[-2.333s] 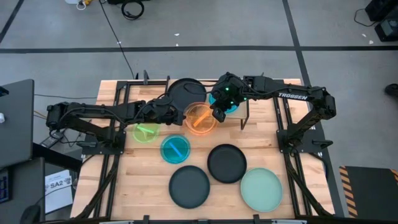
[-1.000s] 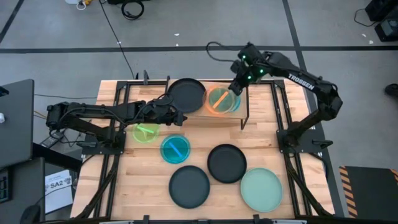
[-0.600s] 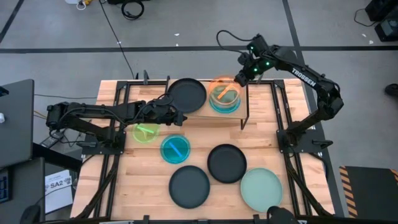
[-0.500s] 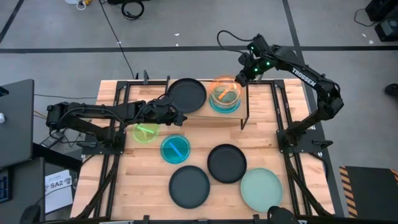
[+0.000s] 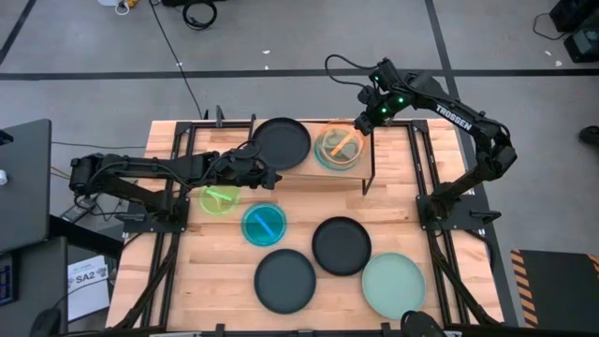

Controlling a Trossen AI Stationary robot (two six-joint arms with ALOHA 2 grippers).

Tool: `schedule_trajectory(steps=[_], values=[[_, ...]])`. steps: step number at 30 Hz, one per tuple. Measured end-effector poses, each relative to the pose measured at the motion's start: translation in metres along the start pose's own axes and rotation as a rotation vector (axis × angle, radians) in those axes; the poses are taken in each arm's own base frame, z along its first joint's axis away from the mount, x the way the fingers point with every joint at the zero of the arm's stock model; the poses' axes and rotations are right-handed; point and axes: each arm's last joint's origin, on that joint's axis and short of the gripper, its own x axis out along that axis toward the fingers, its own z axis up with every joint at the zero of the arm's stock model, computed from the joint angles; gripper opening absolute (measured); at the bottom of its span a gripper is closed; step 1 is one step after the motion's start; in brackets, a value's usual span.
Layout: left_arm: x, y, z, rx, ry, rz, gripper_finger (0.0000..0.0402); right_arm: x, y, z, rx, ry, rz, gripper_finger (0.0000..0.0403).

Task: Place and stack plates onto a shelf
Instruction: Stack the orange plate on top of the blue plate on the shelf, then stack the left black plate on top of the black plate on the shelf

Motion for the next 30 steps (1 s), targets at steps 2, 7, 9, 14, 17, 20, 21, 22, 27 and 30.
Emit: schedule_trajectory(steps=[2,7,9,14,17,20,21,22,27,30], values=[[0.0000,0.0000,0.0000,0.000,0.000,0.000,0.0114,0.0000,-0.0001,0.0001,0.005,-0.001,-0.002,0.0012],[0.0000,0.0000,0.0000,0.000,0.000,0.000,0.0114,0.0001,-0.0019,0.0002,0.006,-0.004,-0.067,0.0028],[0.0000,0.0000,0.0000,0.000,0.000,0.000,0.0114,0.0000,-0.0021,0.0002,0.007,-0.005,-0.072,0.0034],[0.0000,0.0000,0.0000,0.000,0.000,0.000,0.0114,0.0002,-0.0020,0.0001,0.007,-0.004,-0.071,0.0049],[0.0000,0.0000,0.0000,0.000,0.000,0.000,0.0114,0.0002,-0.0020,0.0001,0.007,-0.004,-0.071,0.0060],[0.0000,0.0000,0.0000,0.000,0.000,0.000,0.0114,0.0002,-0.0020,0.0002,0.006,-0.005,-0.071,0.0072],[0.0000,0.0000,0.0000,0.000,0.000,0.000,0.0114,0.0002,-0.0019,0.0003,0.005,-0.006,-0.070,0.0077],[0.0000,0.0000,0.0000,0.000,0.000,0.000,0.0114,0.0003,-0.0018,0.0005,0.003,-0.008,-0.070,0.0082],[0.0000,-0.0001,0.0000,0.000,0.000,0.000,0.0114,0.0005,-0.0015,0.0011,-0.002,-0.014,-0.070,0.0113],[0.0000,0.0000,0.0000,0.000,0.000,0.000,0.0114,0.0004,-0.0015,0.0017,-0.005,-0.020,-0.070,0.0130]])
